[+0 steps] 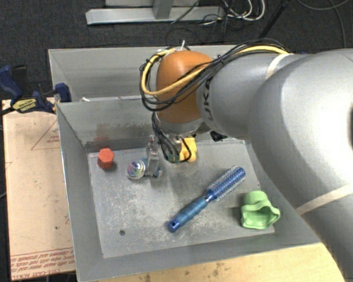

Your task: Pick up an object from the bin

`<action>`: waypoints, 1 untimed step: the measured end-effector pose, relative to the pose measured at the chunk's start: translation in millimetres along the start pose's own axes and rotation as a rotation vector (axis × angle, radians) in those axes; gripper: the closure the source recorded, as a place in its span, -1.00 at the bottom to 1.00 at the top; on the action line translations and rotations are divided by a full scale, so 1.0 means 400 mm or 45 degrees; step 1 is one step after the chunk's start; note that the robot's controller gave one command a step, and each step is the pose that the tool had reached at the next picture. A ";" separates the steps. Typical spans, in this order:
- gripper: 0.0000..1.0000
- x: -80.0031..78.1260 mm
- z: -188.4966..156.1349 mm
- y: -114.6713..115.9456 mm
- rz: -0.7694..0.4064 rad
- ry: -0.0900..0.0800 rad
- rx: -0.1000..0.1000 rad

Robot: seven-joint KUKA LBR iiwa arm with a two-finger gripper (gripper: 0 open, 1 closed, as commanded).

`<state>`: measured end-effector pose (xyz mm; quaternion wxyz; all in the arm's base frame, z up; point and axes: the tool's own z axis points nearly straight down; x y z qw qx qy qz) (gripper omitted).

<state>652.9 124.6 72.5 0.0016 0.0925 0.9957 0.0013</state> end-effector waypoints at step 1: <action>1.00 0.090 -0.286 0.048 0.332 -0.005 -0.002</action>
Offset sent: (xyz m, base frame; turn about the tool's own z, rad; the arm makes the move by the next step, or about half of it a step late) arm -0.0336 0.0234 0.1108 0.2642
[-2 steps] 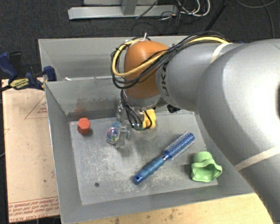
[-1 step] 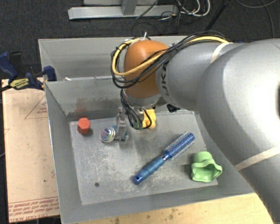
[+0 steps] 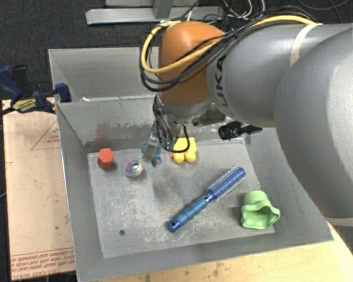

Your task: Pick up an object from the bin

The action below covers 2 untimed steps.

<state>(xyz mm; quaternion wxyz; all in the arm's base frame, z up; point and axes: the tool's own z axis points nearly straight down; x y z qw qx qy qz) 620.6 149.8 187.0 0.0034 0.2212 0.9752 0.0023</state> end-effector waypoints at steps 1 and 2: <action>1.00 0.167 0.073 0.032 0.538 0.010 0.011; 1.00 0.110 0.148 0.072 0.092 0.006 0.008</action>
Offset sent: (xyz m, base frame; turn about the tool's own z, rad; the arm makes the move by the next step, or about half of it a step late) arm -0.0529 0.0381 -0.0279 0.4276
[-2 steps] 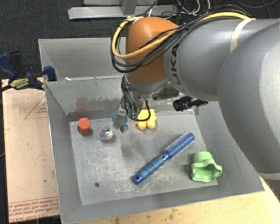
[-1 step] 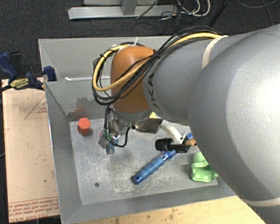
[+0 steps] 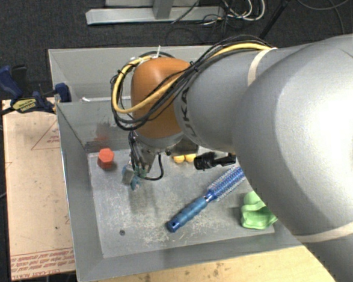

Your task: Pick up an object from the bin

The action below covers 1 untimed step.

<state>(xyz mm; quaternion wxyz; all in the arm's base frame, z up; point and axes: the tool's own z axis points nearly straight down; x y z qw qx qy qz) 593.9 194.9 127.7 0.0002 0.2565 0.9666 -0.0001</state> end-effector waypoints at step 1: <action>1.00 -0.069 -0.100 -0.062 0.481 -0.003 -0.004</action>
Offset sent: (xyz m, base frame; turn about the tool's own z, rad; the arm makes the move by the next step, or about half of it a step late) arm 0.0105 -0.0347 0.0390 0.3788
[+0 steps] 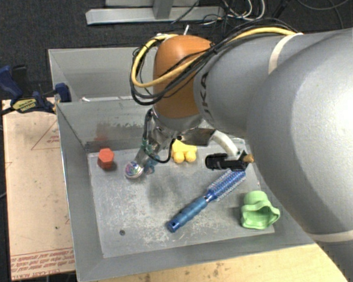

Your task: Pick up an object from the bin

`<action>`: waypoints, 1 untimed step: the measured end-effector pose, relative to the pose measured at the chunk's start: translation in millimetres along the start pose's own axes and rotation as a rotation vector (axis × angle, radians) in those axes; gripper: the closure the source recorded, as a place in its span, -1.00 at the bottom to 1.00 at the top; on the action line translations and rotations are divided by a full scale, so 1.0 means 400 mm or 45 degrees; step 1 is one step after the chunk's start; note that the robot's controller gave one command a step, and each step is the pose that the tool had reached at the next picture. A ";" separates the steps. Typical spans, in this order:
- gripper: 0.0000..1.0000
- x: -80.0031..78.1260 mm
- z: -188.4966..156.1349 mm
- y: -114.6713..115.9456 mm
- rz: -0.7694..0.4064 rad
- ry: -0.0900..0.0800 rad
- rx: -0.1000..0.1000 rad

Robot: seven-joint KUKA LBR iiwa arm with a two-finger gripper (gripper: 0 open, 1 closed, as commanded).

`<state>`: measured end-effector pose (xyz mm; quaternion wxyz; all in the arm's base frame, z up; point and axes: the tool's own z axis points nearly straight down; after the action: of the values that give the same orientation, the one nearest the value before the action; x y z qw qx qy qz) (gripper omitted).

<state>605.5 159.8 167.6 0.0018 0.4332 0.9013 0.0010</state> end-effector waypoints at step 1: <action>1.00 0.163 -0.036 0.037 -0.431 0.005 0.000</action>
Offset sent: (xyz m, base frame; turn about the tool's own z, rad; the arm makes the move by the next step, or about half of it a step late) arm -0.0288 0.0569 0.0138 -0.3335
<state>576.2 220.0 181.7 0.0001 0.2751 0.9614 0.0016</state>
